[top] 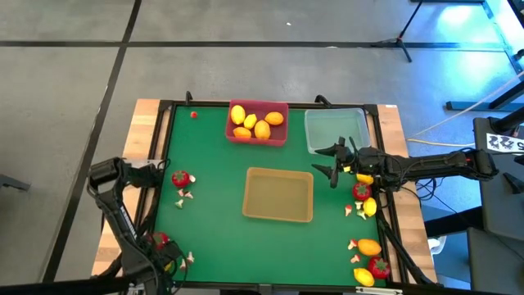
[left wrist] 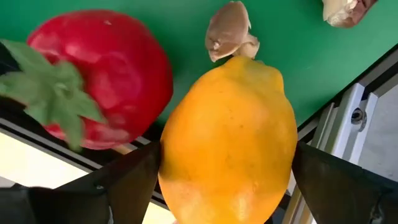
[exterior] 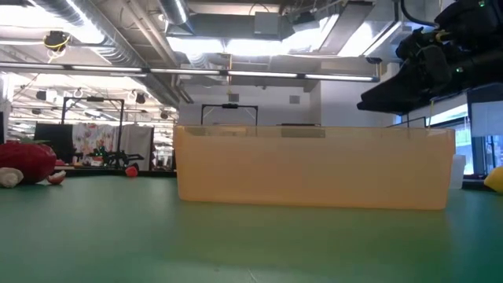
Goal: Sort produce into baskets
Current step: Put the yellow lemon into the red bin
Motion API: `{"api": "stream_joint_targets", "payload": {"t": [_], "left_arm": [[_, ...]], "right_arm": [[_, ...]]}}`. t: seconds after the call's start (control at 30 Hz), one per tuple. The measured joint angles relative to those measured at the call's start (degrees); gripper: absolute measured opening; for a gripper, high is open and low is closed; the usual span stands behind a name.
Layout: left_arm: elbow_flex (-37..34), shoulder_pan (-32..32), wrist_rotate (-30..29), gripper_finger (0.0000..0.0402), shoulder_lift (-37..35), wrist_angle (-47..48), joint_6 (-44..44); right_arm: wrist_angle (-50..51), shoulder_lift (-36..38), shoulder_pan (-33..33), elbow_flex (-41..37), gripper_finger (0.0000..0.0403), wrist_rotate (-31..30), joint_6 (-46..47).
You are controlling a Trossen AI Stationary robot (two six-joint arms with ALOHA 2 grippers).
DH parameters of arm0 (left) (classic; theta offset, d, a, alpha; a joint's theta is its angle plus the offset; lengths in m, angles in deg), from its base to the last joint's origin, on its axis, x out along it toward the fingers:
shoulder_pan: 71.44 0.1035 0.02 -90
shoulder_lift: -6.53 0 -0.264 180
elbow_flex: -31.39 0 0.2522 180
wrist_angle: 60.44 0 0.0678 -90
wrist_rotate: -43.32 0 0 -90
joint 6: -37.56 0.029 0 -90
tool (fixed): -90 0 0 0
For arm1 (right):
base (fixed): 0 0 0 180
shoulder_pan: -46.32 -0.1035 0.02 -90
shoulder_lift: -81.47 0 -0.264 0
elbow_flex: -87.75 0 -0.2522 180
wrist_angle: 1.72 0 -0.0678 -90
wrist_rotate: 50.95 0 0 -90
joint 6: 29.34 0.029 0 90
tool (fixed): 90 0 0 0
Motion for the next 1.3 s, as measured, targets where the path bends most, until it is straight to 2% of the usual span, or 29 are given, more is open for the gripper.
{"api": "stream_joint_targets", "payload": {"t": [0.3,0.67,1.17,1.3], "left_arm": [[-0.42,0.11,-0.16,0.027,0.12,-0.9,-2.81],[1.26,2.41,-0.84,0.0276,-0.31,0.09,-5.17],[1.59,11.04,-3.46,0.0275,-11.37,3.26,-3.69],[1.66,13.99,-10.68,0.0276,-14.56,4.41,-0.3]], "right_arm": [[0.21,0.0,0.0,0.0,0.0269,0.0,0.0],[0.21,-0.02,0.0,0.0,0.0269,0.0,0.0],[0.59,-0.02,-0.02,0.0,0.0269,0.0,0.02],[0.61,-0.02,0.0,0.0,0.0269,0.0,0.14]]}}
